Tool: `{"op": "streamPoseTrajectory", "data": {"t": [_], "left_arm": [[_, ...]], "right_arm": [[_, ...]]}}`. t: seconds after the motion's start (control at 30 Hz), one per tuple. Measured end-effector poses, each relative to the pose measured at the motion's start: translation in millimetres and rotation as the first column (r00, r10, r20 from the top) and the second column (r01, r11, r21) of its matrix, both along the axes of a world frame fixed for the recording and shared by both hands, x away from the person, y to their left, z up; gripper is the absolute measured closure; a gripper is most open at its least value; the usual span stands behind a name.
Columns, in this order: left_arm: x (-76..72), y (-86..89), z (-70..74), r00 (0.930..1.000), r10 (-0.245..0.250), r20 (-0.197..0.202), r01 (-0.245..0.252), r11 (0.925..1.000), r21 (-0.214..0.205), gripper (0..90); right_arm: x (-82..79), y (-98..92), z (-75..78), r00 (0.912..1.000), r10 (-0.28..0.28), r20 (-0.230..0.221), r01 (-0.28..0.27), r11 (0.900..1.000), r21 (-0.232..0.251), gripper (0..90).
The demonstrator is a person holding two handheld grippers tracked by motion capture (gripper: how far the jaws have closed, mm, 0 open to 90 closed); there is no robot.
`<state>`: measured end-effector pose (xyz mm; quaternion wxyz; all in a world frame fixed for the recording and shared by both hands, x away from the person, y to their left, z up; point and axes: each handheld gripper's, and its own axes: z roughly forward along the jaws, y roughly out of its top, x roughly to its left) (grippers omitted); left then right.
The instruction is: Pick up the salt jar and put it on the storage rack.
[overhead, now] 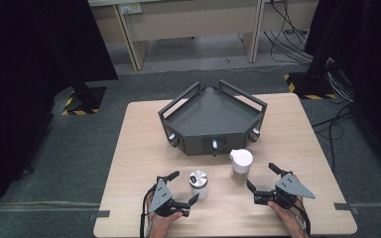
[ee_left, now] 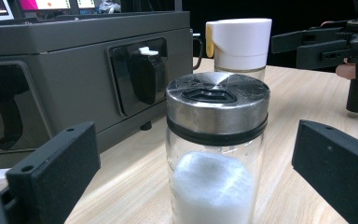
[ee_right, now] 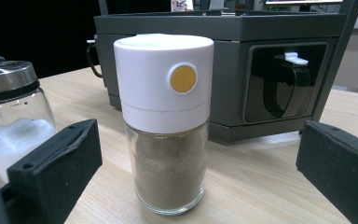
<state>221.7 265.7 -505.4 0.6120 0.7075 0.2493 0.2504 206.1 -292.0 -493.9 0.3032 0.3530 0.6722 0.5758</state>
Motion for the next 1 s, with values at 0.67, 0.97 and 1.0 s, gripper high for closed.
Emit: {"op": "streamPoseTrajectory", "data": {"t": [0.67, 0.97, 1.0], "left_arm": [[0.7, 1.2, -0.9, 1.0000, 0.004, -0.009, -0.004, 1.0000, -0.007, 0.5], [0.9, 1.3, -1.1, 0.9999, 0.006, -0.009, -0.006, 1.0000, -0.005, 0.4], [0.9, 1.3, -1.0, 0.9999, 0.006, -0.009, -0.006, 1.0000, -0.005, 0.4]], "right_arm": [[0.0, 0.2, -0.2, 1.0000, 0.000, 0.000, 0.000, 1.0000, 0.000, 0.2], [0.0, 0.7, -0.4, 1.0000, 0.001, -0.005, -0.001, 1.0000, 0.003, 0.2], [0.1, 0.6, -0.4, 1.0000, 0.002, -0.005, -0.002, 1.0000, 0.003, 0.2]]}}
